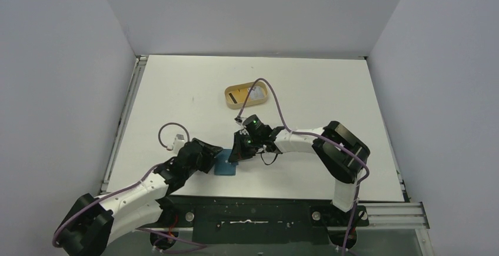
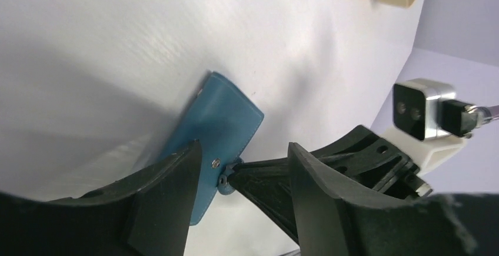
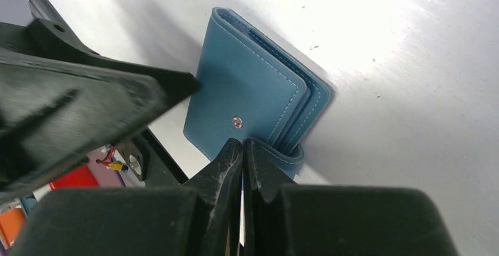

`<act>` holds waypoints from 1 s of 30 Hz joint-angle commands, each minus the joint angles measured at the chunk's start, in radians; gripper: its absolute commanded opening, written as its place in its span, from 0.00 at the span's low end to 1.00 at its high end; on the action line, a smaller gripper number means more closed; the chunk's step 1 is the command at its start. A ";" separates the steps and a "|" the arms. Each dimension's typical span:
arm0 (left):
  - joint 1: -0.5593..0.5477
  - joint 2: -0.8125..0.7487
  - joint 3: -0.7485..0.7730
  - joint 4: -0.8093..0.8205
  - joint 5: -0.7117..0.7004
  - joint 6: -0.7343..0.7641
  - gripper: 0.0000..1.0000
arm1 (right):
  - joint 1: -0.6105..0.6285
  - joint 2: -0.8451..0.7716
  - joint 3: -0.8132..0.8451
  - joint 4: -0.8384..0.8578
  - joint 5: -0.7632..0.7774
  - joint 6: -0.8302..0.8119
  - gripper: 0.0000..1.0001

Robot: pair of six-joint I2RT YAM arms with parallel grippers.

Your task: Take the credit cards out of the card holder

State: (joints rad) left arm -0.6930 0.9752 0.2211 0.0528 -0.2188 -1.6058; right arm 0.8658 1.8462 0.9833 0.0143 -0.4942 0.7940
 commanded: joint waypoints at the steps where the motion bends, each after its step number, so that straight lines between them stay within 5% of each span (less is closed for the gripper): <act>1: 0.057 -0.107 0.083 -0.172 0.004 0.147 0.56 | 0.007 0.033 -0.013 0.050 0.052 0.005 0.00; 10: 0.126 0.010 0.306 -0.454 0.133 0.438 0.57 | -0.004 0.049 -0.021 0.069 0.037 0.010 0.00; 16: 0.136 0.129 0.252 -0.361 0.269 0.490 0.51 | -0.022 0.034 -0.040 0.084 0.021 0.015 0.00; 30: 0.131 0.237 0.226 -0.338 0.269 0.546 0.30 | -0.044 0.038 -0.055 0.104 -0.003 0.016 0.00</act>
State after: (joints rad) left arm -0.5617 1.1728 0.4599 -0.3382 0.0315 -1.0786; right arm 0.8413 1.8729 0.9501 0.1188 -0.5407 0.8284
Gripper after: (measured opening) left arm 0.320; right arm 0.021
